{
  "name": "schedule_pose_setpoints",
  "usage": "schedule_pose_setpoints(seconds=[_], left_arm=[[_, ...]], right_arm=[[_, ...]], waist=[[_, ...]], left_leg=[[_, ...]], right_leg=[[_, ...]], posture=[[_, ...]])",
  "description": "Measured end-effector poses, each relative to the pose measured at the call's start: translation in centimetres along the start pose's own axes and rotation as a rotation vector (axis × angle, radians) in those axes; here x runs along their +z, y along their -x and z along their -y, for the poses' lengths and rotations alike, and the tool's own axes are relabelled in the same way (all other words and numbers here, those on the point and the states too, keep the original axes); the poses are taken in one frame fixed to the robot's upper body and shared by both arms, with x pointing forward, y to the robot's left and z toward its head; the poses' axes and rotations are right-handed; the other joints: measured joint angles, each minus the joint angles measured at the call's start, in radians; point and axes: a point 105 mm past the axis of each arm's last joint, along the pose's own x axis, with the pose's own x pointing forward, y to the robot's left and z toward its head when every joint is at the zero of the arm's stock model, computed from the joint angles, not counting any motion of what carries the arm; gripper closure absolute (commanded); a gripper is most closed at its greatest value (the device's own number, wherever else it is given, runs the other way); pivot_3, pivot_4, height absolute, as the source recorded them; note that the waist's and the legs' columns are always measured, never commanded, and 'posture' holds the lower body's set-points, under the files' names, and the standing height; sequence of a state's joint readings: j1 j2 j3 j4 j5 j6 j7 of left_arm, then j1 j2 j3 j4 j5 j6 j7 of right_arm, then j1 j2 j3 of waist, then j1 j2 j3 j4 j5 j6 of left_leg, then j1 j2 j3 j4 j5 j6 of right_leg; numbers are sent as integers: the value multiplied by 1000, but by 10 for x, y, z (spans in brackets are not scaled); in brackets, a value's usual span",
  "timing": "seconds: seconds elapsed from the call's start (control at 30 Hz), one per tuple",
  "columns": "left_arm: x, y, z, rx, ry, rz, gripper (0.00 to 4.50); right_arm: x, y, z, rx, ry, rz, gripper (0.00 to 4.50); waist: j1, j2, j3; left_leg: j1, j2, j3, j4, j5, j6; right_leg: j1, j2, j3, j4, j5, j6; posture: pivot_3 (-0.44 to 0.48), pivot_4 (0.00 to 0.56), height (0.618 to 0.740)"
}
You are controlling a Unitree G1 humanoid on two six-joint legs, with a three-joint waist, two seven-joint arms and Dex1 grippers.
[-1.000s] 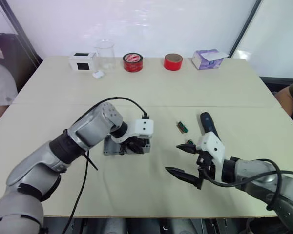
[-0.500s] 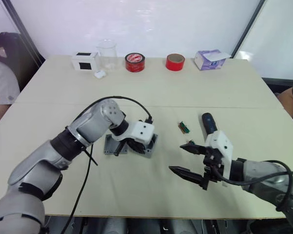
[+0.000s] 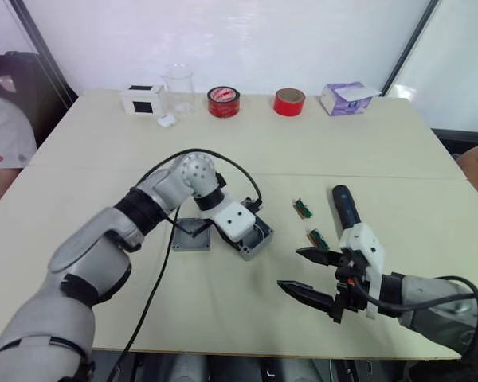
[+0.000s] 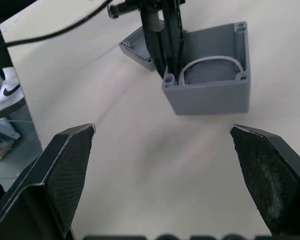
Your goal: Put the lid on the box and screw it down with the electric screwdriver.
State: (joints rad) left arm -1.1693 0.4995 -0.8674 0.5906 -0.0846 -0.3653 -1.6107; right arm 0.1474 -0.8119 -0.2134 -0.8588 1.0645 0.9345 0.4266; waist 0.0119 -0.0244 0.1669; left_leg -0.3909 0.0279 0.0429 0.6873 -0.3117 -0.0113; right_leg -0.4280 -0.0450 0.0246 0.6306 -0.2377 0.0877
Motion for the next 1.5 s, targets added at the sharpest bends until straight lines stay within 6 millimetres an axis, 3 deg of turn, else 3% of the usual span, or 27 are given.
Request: schedule_pose_setpoints(seconds=[0.1,0.2,0.33,0.4,0.53,0.6,0.7,0.77,0.87,0.93,1.13,1.37,1.5], left_arm=[[1,0,1,-18,1,8,3661],[2,-2,5,-34,20,32,2469],[1,16,9,10,112,51,2469],[-1,36,9,53,182,37,2469],[0,94,11,231,359,17,2469],[-9,111,7,367,516,-13,2469],[-46,134,5,678,948,-128,2469],[-57,132,28,736,1176,-144,2469],[-55,95,67,680,1496,-111,2469],[-51,78,82,644,1604,-112,2469],[-50,87,93,727,1645,-104,2469],[-51,62,104,662,1704,-98,2469],[-61,56,107,692,1784,-105,2469]], right_arm=[[-1,0,-1,-4,-2,3,0],[-3,1,-2,-8,-8,7,0],[-2,2,-2,-4,5,-3,0],[0,3,-2,7,26,-11,0],[17,3,-3,42,90,17,0],[28,1,-4,64,139,28,0],[51,-10,-13,134,254,61,0],[58,-16,-17,174,286,71,0],[57,-27,-17,220,302,48,0],[53,-33,-14,234,302,30,0],[47,-45,-11,262,318,29,0],[47,-51,-14,275,312,49,0],[45,-51,-12,258,303,51,0]], waist=[[-1,0,0],[-2,0,0],[-3,0,0],[-4,0,0],[-8,0,0],[-7,0,0],[-8,0,0],[-20,0,0],[-29,0,0],[-22,0,0],[-22,0,0],[-21,0,0],[-22,0,0]], left_leg=[[0,0,-1,0,0,0],[0,0,-4,0,0,0],[0,0,-4,0,0,0],[0,1,-4,0,0,0],[0,1,-5,0,0,0],[0,1,-5,0,0,0],[0,1,-7,1,0,0],[0,1,-7,1,0,1],[-1,2,-7,1,-2,3],[-3,2,-8,1,-2,3],[-1,1,-8,5,-2,3],[-1,2,-8,8,-2,3],[0,1,-8,10,-2,3]], right_leg=[[0,0,0,0,0,0],[0,0,0,0,0,0],[0,0,0,1,0,0],[0,1,0,1,0,0],[0,1,-1,1,0,0],[0,1,-1,1,0,1],[0,1,-1,2,0,1],[0,1,-1,3,-1,3],[-2,1,-1,4,-2,4],[-4,0,-3,5,-2,4],[-1,-1,-3,8,-2,3],[-2,-2,-2,13,-2,3],[-2,-2,-2,15,-2,3]], posture=[[0,150,740],[0,150,740],[0,150,740],[0,150,740],[0,150,740],[0,150,740],[0,150,740],[0,150,740],[0,150,740],[0,150,740],[0,150,740],[0,150,740],[0,150,740]])
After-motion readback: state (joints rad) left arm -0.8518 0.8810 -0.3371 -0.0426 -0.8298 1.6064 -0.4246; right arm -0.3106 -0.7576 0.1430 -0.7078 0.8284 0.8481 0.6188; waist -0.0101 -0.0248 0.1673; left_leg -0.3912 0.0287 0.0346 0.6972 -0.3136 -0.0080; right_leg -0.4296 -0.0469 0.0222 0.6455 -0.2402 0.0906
